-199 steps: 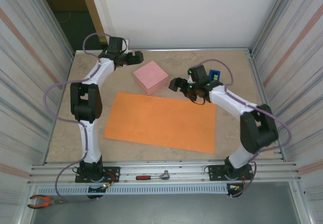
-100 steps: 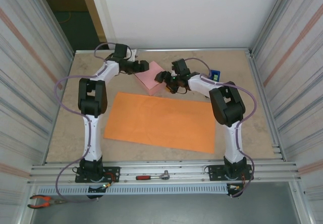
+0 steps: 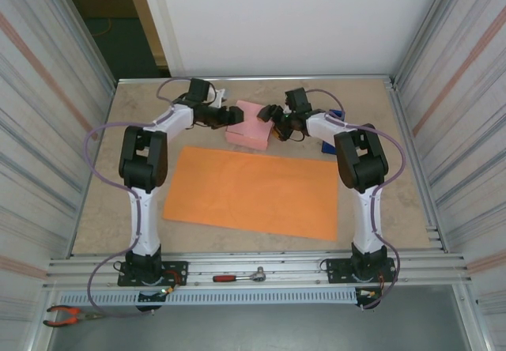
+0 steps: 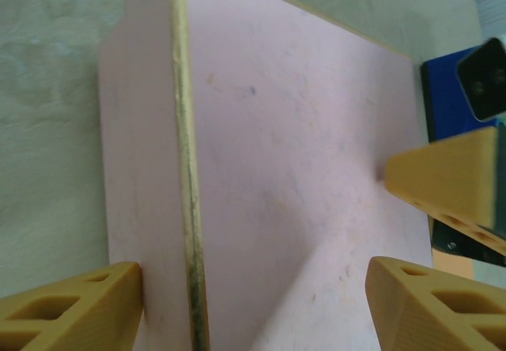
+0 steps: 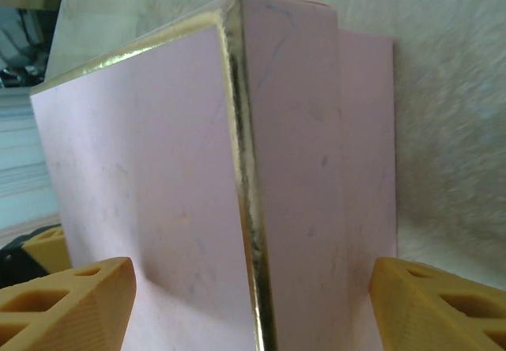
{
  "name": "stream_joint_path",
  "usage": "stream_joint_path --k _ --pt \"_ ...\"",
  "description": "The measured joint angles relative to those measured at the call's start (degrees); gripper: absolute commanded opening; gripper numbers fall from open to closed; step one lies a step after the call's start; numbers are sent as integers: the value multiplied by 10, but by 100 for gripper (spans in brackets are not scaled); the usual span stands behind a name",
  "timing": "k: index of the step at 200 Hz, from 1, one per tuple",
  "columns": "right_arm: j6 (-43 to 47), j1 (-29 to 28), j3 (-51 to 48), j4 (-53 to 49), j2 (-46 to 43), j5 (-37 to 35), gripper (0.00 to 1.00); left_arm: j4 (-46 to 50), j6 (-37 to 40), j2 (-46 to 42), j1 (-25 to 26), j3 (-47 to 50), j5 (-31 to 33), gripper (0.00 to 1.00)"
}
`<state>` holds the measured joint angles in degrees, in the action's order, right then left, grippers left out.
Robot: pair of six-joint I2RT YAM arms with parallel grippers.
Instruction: Wrap the gift box in paper
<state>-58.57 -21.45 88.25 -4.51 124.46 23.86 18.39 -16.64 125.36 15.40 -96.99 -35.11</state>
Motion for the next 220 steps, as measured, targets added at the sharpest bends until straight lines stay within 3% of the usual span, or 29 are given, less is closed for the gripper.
stream_joint_path --k 32,65,111,165,220 --pt "7 -2 -5 0 -2 0 73 -4 -2 0 3 0 2 76" --pt "10 -4 -5 0 -2 0 50 0 0 4 4 0 17 65" --pt "21 -7 -53 -8 -50 -15 48 9 -1 -12 17 24 35 61" --pt "40 -39 -165 -41 -237 -79 48 3 -32 -211 73 174 83 61" --pt "37 -130 -311 -58 -402 -179 48 6 -80 -364 148 332 143 62"
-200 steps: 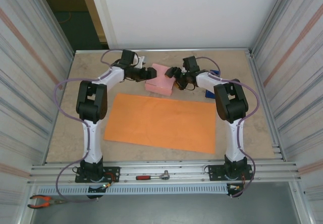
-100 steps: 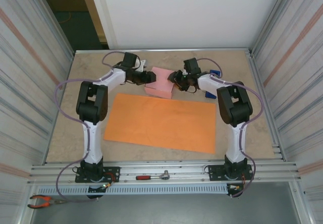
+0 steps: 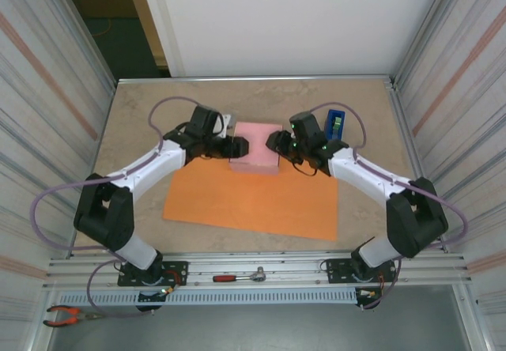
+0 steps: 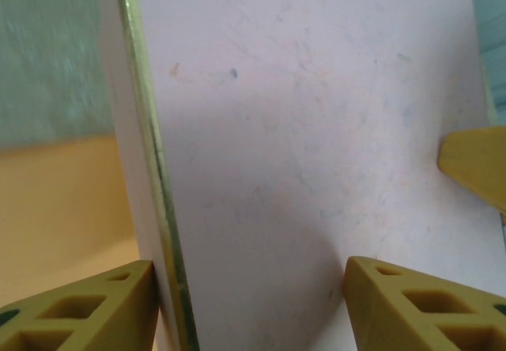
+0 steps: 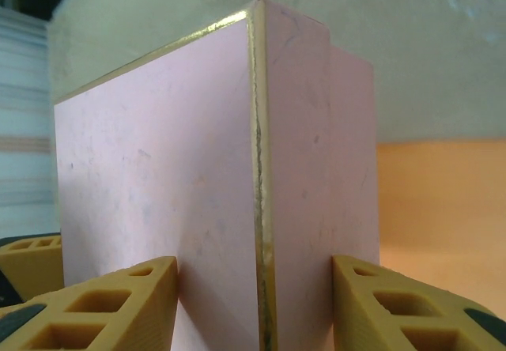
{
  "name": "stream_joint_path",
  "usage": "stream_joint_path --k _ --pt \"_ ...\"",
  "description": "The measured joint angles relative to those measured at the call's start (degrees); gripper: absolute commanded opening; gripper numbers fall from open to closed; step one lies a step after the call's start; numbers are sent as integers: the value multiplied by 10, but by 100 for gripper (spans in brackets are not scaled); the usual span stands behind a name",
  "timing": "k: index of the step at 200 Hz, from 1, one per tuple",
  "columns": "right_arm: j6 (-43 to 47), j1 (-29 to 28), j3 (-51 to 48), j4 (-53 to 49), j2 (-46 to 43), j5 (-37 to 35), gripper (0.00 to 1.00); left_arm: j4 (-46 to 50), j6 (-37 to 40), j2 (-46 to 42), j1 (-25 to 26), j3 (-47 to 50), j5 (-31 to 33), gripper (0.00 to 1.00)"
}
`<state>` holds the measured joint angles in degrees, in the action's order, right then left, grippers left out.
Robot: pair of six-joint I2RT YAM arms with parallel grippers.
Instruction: Wrap the gift box in paper
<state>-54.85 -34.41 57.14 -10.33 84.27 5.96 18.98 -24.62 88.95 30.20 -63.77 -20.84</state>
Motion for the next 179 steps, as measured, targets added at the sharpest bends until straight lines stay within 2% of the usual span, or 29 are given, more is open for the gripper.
stream_joint_path --k 49,106,116,129,140,179 --pt "-21 -97 -91 -31 -70 -80 50 23 -42 -55 75 98 35 62" --pt "-64 -152 -139 -23 -74 -110 51 3 -70 -76 106 166 49 63" --pt "-73 -154 -147 -16 -70 -112 56 -5 -72 -76 107 172 50 64" --pt "-80 -154 -150 -12 -65 -114 72 -18 -72 -76 108 175 55 65" --pt "-80 -154 -151 -12 -57 -108 79 -36 -71 -76 111 176 57 67" --pt "-72 -125 -155 -17 -67 -69 87 -78 -72 -84 105 176 54 73"
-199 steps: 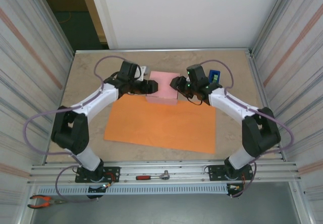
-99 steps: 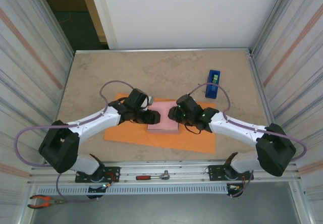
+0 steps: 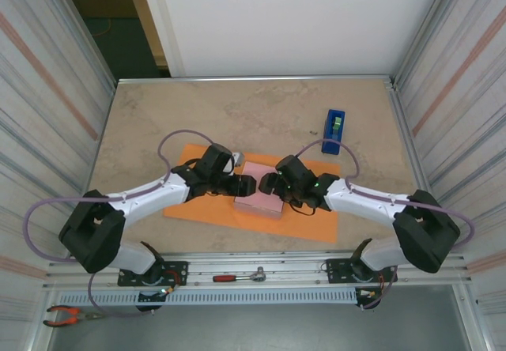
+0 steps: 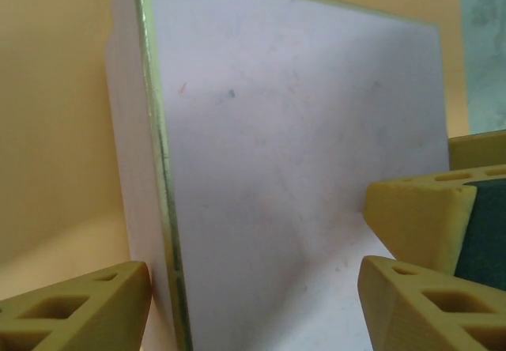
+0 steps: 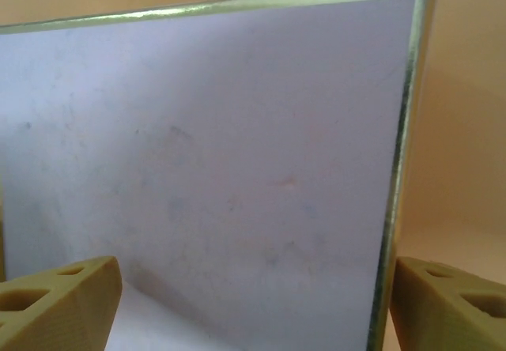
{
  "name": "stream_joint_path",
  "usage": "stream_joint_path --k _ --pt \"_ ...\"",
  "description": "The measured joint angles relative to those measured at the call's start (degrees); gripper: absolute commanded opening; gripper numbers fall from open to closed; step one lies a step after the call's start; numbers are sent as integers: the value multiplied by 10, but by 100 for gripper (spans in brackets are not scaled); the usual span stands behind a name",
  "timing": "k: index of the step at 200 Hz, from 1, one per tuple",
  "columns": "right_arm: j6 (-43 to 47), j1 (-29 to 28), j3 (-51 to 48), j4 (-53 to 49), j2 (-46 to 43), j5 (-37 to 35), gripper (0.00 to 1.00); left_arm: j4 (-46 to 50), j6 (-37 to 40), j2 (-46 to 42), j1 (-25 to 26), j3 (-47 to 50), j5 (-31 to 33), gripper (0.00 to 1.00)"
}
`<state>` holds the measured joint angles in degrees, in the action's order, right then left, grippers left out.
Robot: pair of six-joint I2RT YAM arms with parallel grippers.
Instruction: Wrap the gift box in paper
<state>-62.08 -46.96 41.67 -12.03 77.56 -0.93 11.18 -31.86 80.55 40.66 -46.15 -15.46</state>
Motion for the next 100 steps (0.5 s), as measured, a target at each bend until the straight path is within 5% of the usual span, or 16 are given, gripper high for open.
stream_joint_path --k 34,62,78,100 --pt "18 37 -10 -27 -121 17 89 -24 -6 -55 -57 8 1 78" --pt "28 121 -56 -44 -230 40 84 -43 -16 -65 -122 24 2 78" --pt "35 173 -90 -54 -259 55 74 -47 -21 -50 -139 31 1 78" --pt "45 225 -126 -62 -253 87 48 -55 -31 -15 -143 31 1 78"
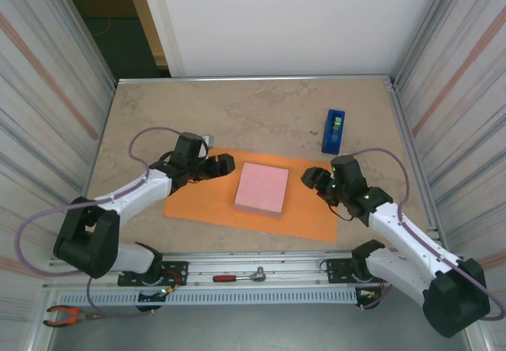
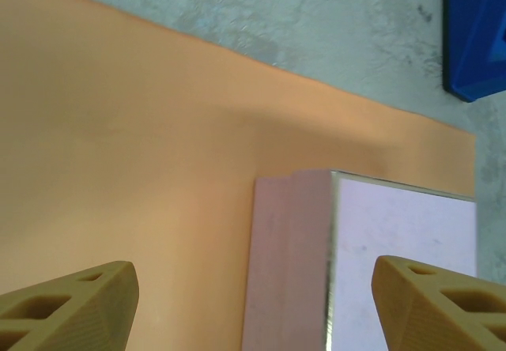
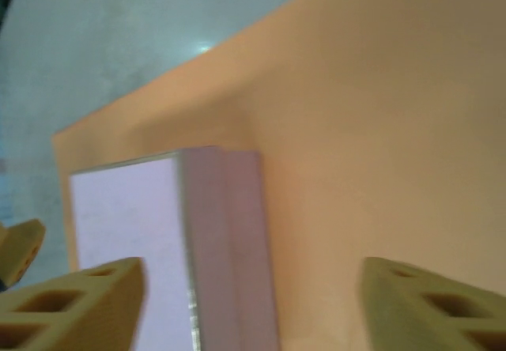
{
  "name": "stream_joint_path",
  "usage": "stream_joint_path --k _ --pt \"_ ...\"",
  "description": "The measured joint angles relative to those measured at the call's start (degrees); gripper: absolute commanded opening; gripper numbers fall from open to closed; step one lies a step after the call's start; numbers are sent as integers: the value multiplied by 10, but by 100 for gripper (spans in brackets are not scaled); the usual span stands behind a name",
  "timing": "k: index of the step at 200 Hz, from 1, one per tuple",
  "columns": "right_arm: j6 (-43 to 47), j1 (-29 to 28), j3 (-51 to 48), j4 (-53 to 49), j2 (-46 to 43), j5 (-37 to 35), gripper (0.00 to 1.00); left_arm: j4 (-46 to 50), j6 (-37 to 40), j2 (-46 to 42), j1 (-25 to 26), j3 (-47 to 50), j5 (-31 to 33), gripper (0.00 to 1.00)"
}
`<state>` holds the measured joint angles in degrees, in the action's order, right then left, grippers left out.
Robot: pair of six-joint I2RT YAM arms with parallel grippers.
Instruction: Wrap the gift box in paper
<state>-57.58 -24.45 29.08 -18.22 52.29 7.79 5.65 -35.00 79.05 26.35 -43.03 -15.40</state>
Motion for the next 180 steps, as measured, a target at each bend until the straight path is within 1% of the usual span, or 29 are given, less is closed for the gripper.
stream_joint_path --k 14,28,40,65,89,117,151,180 --pt "11 19 -10 0 23 17 35 -11 -9 24 0 1 -2 78" --pt "23 27 -11 7 56 33 24 -21 -19 45 0 1 -1 78" --pt "30 28 -11 18 87 42 18 -28 -27 59 0 2 -1 78" --pt "46 31 -8 39 152 59 12 -40 -42 81 -3 4 1 78" --pt "60 35 9 56 218 71 10 -53 -56 93 -14 10 1 78" --pt "80 36 51 75 298 82 8 -66 -72 103 -41 23 5 77" --pt "102 41 123 93 392 106 8 -86 -85 102 -77 37 5 77" --pt "118 46 216 99 483 136 7 -93 -86 101 -115 41 5 77"
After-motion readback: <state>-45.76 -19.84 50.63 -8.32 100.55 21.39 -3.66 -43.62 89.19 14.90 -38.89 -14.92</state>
